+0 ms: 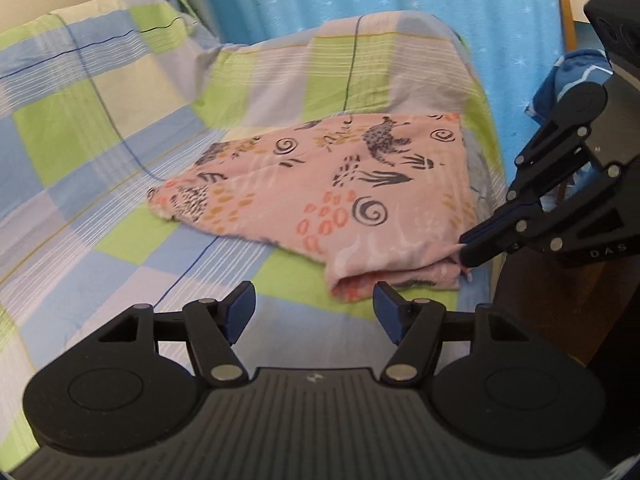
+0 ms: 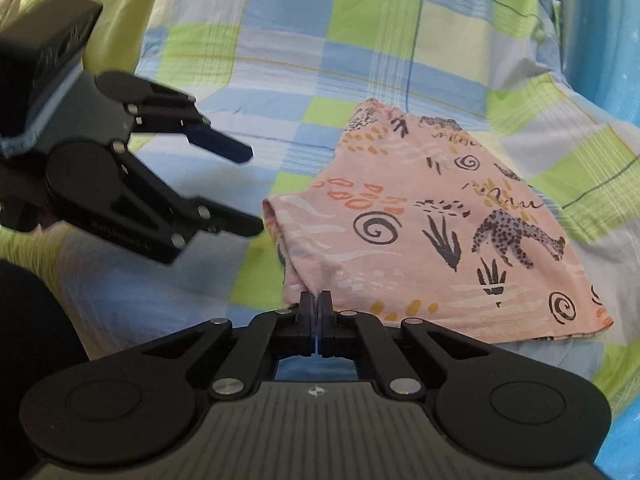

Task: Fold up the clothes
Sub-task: 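Move both grippers to the folded pink shorts edge, then grasp the shorts edge with the left gripper while the right gripper grasps nearby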

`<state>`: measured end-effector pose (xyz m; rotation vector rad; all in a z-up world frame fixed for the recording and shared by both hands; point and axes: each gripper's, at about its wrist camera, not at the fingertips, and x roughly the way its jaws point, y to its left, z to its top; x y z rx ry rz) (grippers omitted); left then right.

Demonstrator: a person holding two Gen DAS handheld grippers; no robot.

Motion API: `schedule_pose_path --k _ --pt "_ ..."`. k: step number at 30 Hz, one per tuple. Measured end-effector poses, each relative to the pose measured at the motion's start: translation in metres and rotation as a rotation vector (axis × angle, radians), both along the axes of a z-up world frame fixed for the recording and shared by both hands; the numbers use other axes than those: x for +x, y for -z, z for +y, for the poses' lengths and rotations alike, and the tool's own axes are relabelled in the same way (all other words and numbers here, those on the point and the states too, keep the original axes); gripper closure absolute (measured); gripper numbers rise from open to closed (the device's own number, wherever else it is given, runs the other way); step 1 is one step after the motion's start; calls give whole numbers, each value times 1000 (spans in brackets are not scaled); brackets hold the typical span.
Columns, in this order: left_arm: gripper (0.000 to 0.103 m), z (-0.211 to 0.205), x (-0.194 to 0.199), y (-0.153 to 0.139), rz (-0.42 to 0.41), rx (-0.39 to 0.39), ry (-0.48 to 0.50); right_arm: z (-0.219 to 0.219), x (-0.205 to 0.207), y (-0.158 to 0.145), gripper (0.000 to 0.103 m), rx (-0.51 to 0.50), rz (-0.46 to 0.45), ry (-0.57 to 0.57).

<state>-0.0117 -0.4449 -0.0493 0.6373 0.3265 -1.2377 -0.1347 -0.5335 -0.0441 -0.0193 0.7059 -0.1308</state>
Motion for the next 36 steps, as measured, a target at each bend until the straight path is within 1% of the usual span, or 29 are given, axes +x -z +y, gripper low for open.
schedule_pose_path --k 2,4,5,6,8,10,11,12,14,16,19,20,22,25,26,27,28,29,30,32,35,36 --pt "42 -7 4 2 25 -20 -14 -2 -3 -8 103 6 -61 14" --pt "45 -9 12 1 81 -45 -65 -3 -6 -15 103 12 -117 25" --pt "47 -9 15 2 105 -48 -85 -2 -4 -15 103 10 -117 15" --pt "47 -9 19 2 128 -51 -105 -1 -2 -15 103 9 -114 6" --pt "47 -9 26 3 175 -57 -145 3 3 -9 102 -9 -76 -24" --pt "47 -8 28 5 188 -54 -160 8 7 -4 99 -35 -41 -58" --pt "47 -7 29 6 191 -52 -163 10 6 -3 96 -43 -34 -64" --pt "47 -7 31 7 196 -53 -169 12 6 -2 85 -50 -28 -70" --pt "46 -4 36 7 207 -55 -183 14 4 -1 77 -68 -22 -76" --pt "43 -2 41 8 218 -63 -200 16 3 0 77 -77 -21 -78" --pt "43 -1 44 8 238 -72 -219 19 5 1 75 -90 -16 -87" --pt "43 -1 44 8 239 -74 -222 20 6 2 73 -104 -9 -89" --pt "43 -1 44 8 236 -75 -225 26 9 6 73 -151 11 -100" --pt "42 -1 39 10 193 -67 -204 41 13 16 73 -330 65 -147" --pt "42 -1 38 11 176 -64 -194 44 14 19 73 -366 74 -164" --pt "41 -2 37 11 158 -59 -183 46 15 21 77 -397 81 -178" --pt "41 -2 35 11 136 -52 -171 49 16 24 83 -428 88 -191" --pt "41 -2 33 10 103 -44 -154 50 17 26 99 -451 93 -200" --pt "42 -1 28 8 53 -32 -128 48 17 24 99 -436 86 -191" --pt "43 3 15 8 -78 -2 -36 44 16 22 99 -408 74 -175" --pt "38 12 -12 12 -292 45 178 43 13 16 99 -388 51 -166" --pt "38 13 -21 15 -369 62 241 42 11 15 99 -381 43 -163"
